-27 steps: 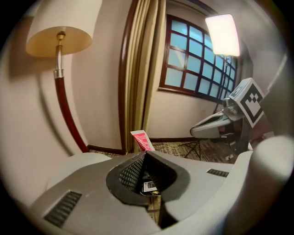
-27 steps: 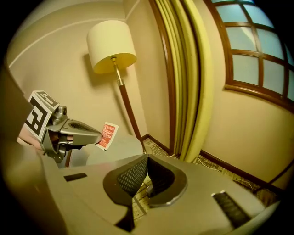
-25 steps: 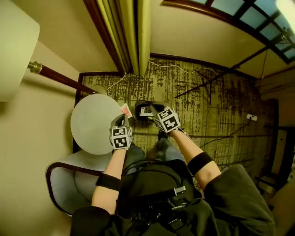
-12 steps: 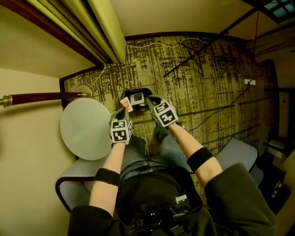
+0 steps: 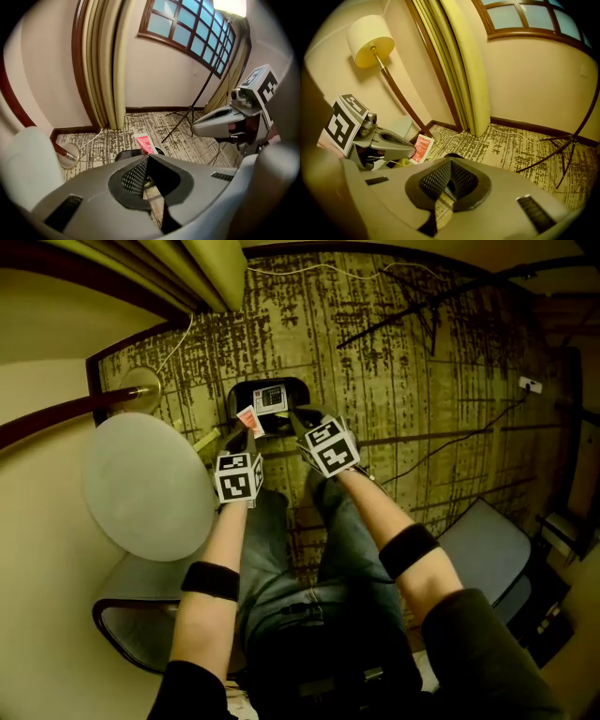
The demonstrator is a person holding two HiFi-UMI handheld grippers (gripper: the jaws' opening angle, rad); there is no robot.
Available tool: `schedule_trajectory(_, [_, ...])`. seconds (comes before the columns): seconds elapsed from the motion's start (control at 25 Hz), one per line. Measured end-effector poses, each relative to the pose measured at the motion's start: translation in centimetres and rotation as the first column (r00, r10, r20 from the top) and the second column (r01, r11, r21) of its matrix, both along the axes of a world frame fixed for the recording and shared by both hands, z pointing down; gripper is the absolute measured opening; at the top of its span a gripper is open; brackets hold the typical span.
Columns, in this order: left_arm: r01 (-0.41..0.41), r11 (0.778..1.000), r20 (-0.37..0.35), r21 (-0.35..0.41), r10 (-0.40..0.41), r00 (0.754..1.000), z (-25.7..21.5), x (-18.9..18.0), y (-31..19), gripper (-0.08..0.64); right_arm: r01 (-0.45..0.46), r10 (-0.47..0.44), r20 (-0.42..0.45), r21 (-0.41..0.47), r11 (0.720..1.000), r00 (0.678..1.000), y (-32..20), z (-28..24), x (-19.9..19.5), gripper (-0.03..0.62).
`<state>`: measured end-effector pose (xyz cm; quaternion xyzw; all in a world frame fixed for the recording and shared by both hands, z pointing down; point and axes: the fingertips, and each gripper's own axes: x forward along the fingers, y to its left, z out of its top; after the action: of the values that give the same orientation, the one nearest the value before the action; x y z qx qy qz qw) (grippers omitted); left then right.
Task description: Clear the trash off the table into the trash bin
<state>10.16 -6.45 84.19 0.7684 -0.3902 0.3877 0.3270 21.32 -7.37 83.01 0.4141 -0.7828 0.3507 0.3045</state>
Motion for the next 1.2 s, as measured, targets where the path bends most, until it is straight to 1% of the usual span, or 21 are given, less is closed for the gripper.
schedule_trajectory(0.08, [0.013, 1.000, 0.008, -0.016, -0.013, 1.000, 3.6, 0.1, 0.3, 0.000, 0.008, -0.008, 0.003, -0.013, 1.000, 1.000, 0.1, 3.4, -0.4, 0.002])
schedule_trajectory(0.2, [0.036, 0.998, -0.001, -0.042, -0.036, 0.999, 8.8, 0.8, 0.8, 0.000, 0.023, -0.023, 0.004, -0.048, 0.999, 1.000, 0.6, 7.9, -0.6, 0.002])
schedule_trajectory(0.4, [0.034, 0.997, 0.014, -0.068, -0.033, 0.999, 16.4, 0.7, 0.3, 0.000, 0.037, -0.037, 0.004, -0.090, 0.995, 0.999, 0.9, 15.5, -1.2, 0.002])
schedule_trajectory(0.52, [0.039, 0.995, 0.023, -0.092, -0.037, 0.999, 20.4, 0.7, 0.5, 0.000, 0.034, -0.034, 0.005, -0.101, 0.994, 0.999, 1.5, 19.0, -1.1, 0.002])
schedule_trajectory(0.64, [0.058, 0.993, 0.026, -0.106, -0.056, 0.998, 23.4, 0.7, 0.2, 0.000, 0.029, -0.029, 0.003, -0.106, 0.994, 1.000, 1.7, 21.7, -0.7, 0.002])
schedule_trajectory(0.76, [0.076, 0.991, 0.037, -0.111, -0.073, 0.997, 25.0, 0.7, 0.1, 0.006, 0.021, -0.020, 0.004, -0.113, 0.993, 1.000, 1.8, 23.2, -0.4, 0.002])
schedule_trajectory(0.84, [0.086, 0.989, 0.042, -0.118, -0.082, 0.996, 25.7, 0.4, 0.5, 0.069, 0.025, -0.024, 0.004, -0.113, 0.993, 1.000, 2.0, 23.5, -0.6, 0.002])
schedule_trajectory(0.92, [0.090, 0.989, 0.048, -0.119, -0.084, 0.995, 26.0, 0.3, 0.9, 0.107, 0.028, -0.028, 0.002, -0.111, 0.993, 1.000, 2.1, 23.3, -0.6, 0.002])
schedule_trajectory(0.96, [0.089, 0.989, 0.049, -0.122, -0.084, 0.995, 25.9, 0.4, 1.1, 0.138, 0.029, -0.029, 0.000, -0.111, 0.993, 1.000, 2.0, 23.1, -0.4, 0.002])
schedule_trajectory(1.08, [0.081, 0.988, 0.050, -0.129, -0.075, 0.996, 24.9, 0.7, 1.1, 0.144, 0.035, -0.035, -0.004, -0.112, 0.993, 0.999, 1.5, 21.9, -0.2, 0.002])
schedule_trajectory(1.2, [0.080, 0.990, 0.043, -0.115, -0.075, 0.996, 22.6, 0.7, 1.1, 0.143, 0.039, -0.040, -0.007, -0.109, 0.993, 0.999, 1.5, 19.9, -0.2, 0.002])
